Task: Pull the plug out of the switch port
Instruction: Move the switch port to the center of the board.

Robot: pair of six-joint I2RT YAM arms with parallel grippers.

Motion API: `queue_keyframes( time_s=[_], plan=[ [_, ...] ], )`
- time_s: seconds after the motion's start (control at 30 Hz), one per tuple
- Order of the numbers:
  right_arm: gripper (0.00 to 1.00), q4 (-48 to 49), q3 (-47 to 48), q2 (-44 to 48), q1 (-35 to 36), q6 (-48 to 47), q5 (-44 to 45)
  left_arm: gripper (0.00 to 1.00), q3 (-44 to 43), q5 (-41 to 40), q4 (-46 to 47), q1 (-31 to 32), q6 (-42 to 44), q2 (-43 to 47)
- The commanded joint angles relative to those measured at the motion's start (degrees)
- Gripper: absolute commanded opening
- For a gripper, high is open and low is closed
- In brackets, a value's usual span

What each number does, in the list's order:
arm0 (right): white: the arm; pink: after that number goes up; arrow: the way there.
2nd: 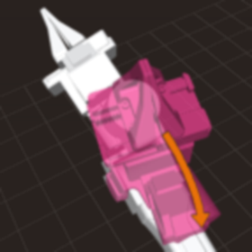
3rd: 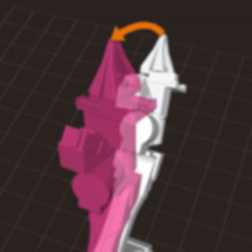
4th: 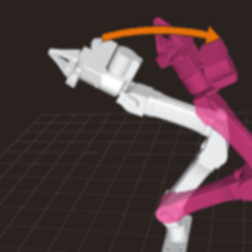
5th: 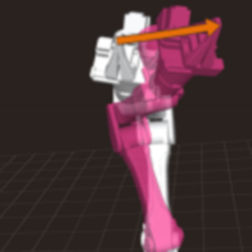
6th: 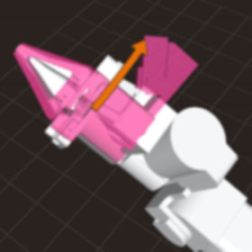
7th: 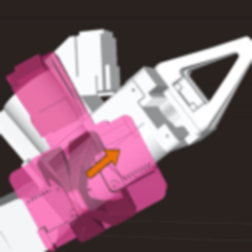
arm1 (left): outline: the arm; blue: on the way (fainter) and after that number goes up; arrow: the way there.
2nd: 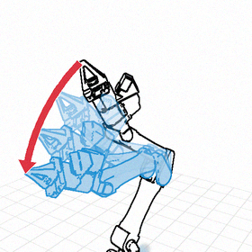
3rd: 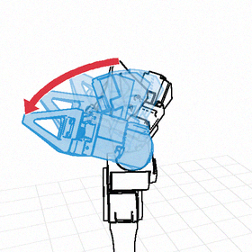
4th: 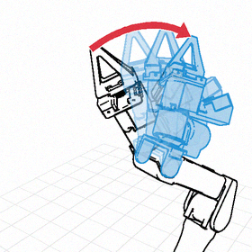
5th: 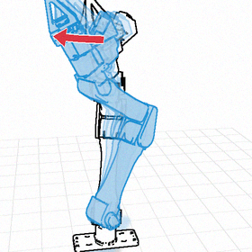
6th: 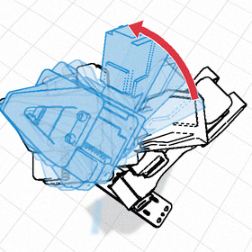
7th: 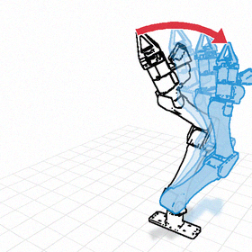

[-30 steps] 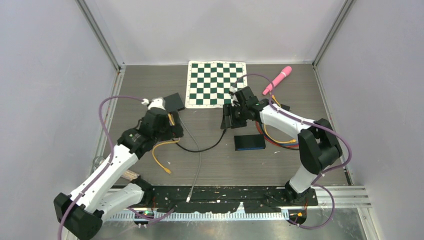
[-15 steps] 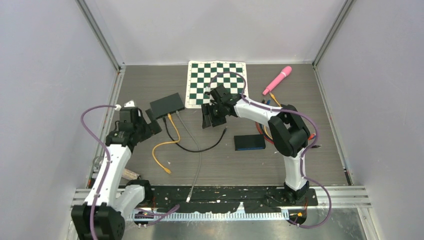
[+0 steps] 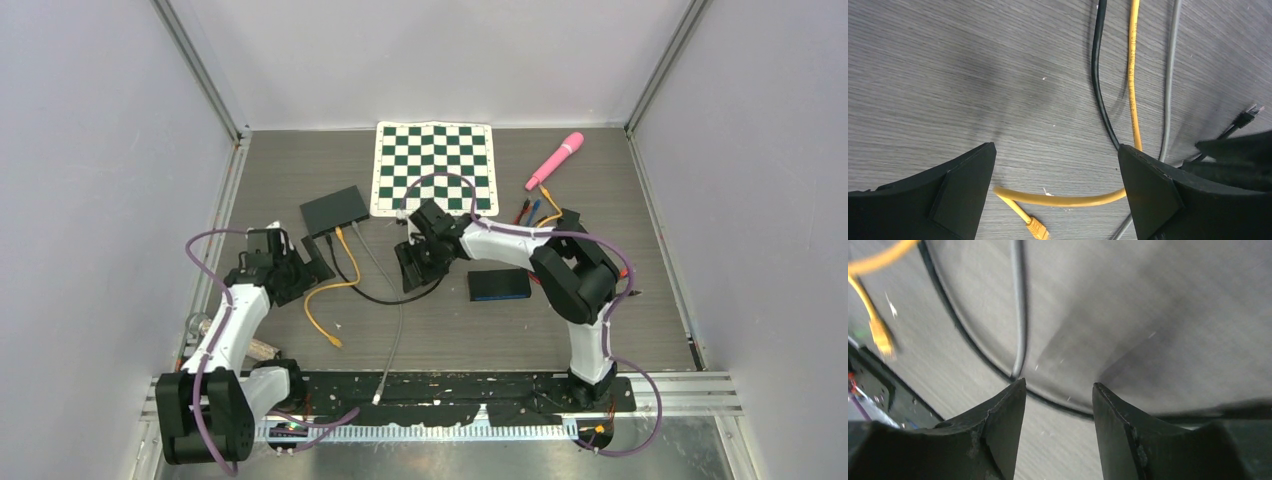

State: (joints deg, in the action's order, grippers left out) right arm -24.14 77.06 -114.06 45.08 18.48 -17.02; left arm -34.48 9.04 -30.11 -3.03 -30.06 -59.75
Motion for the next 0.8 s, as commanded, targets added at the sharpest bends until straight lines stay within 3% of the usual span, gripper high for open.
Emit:
queue_keyframes(
  time_s=[0.0,0.2,0.5,0.67,0.77],
  plan=[
    [0.58,-2.31,-7.59,3.7,3.43,-3.0,-1.39,0.96,1.4,1.78,4.08,-0.3,-0.17,-1.14],
    [0.57,-3.84,-14.99,7.75,9.72,-6.56,-6.26,0.9,4.73,6.13,9.11,-0.18,-1.0,-4.34],
    [0.56,-4.98,-15.35,8.97,15.43,-9.74,-12.76,0.75,7.06,11.84,13.63,0.09,-1.53,-5.96],
    [0.57,-6.67,-10.02,13.3,13.34,-10.51,-5.2,0.74,7.51,9.39,11.27,0.39,-1.28,-3.31],
    [0.57,-7.12,-3.68,12.64,8.71,-8.23,-0.39,0.78,7.14,4.85,8.61,0.39,-0.5,0.25]
  ],
)
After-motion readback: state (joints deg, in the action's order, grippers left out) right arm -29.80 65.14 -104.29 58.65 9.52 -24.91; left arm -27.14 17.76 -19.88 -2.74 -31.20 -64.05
